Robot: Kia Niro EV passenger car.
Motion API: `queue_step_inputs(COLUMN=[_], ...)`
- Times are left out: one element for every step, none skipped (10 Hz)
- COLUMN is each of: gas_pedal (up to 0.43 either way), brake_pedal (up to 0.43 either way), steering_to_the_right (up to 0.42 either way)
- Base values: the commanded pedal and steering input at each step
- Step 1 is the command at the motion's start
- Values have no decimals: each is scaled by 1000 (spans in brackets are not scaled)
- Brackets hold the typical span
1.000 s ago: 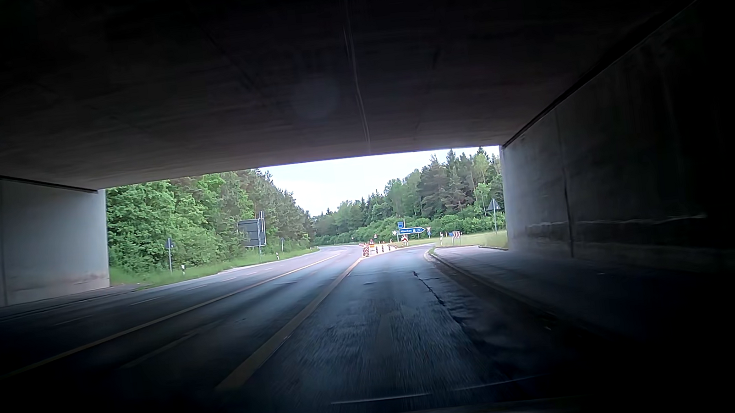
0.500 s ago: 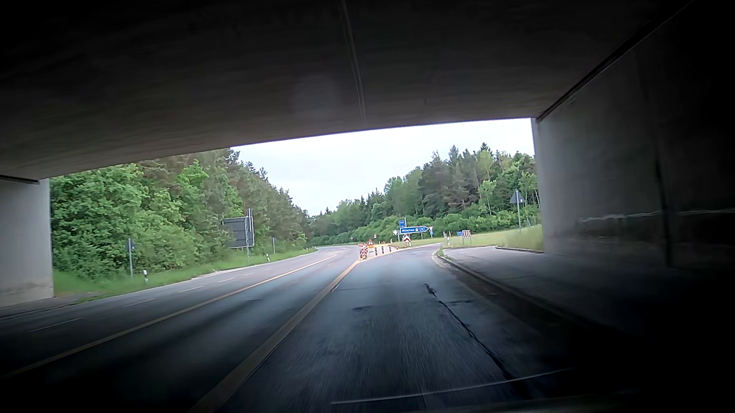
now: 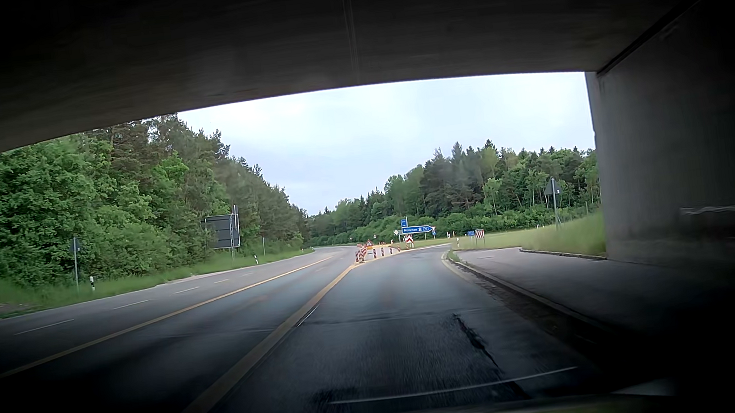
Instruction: Follow the waypoints while adhering to traffic rules and regulations
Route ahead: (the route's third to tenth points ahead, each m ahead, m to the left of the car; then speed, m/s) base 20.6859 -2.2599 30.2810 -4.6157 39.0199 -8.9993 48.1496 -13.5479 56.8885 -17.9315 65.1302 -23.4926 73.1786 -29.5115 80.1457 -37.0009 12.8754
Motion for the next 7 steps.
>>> queue_step_inputs(gas_pedal=[67,67,67,67,67,67,67], brake_pedal=[0,0,0,0,0,0,0], steering_to_the_right=[5,5,6,8,9,11,11])
